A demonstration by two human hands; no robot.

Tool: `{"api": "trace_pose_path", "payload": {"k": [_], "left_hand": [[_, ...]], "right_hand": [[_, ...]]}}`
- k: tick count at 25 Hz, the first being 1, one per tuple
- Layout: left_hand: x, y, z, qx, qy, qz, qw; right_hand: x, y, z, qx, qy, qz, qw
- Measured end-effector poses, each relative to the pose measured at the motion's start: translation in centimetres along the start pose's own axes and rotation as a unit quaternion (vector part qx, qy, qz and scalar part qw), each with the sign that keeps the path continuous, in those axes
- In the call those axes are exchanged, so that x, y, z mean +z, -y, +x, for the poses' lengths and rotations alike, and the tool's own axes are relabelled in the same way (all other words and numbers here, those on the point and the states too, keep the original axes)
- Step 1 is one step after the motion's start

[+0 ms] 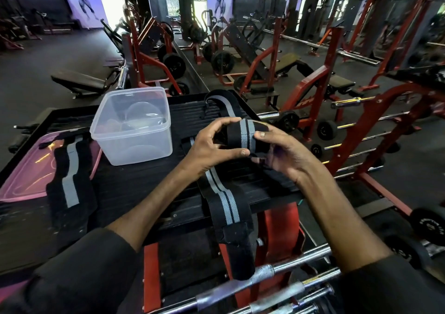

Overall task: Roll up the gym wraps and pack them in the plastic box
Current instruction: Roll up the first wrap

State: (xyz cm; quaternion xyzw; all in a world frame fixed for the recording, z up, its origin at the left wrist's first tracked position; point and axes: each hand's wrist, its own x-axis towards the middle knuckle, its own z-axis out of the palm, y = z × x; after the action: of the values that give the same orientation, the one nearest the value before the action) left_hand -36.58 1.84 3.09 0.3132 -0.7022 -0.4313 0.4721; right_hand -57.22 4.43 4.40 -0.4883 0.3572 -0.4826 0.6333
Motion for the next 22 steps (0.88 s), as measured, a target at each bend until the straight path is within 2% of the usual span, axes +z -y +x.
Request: {"api": "trace_pose_path", "payload": {"k": [3, 6, 8, 11, 14, 18, 22], "left_hand": [[-0.6, -0.5, -0.2, 0.040, -0.010, 0.077, 0.996], [-1.4, -0.5, -0.4, 0.095, -0.002, 0.157, 0.983], [-1.4, -0.7, -0.3, 0.074, 0.010, 0.129, 0.989], [-1.6, -1.2, -0.1, -0.014, 0.018, 0.014, 1.000], [-2.1, -1.4, -0.3, -0.034, -0.023, -0.003, 0.999], [-4.0, -1.5, -1.6, -0.018, -0.041, 0.085, 0.995], [-7.5, -1.3, -4.2, -0.021, -0.037, 0.181, 0.983]], "right_hand": [[0.4, -0.6, 0.3, 0.002, -0.016, -0.047, 0.999], [1.0, -0.6, 0.3, -0.018, -0.039, -0.044, 0.998], [1.6, -0.8, 0.2, -0.055, -0.055, -0.009, 0.997], [2.7, -2.0, 0.8, -0.082, -0.067, 0.053, 0.993], [3.6, -2.7, 1.3, -0.070, -0.069, 0.062, 0.993], [3.6, -1.2, 1.1, -0.038, -0.013, -0.099, 0.994], [5.7, -0.3, 3.0, -0.026, 0.050, -0.330, 0.942]]}}
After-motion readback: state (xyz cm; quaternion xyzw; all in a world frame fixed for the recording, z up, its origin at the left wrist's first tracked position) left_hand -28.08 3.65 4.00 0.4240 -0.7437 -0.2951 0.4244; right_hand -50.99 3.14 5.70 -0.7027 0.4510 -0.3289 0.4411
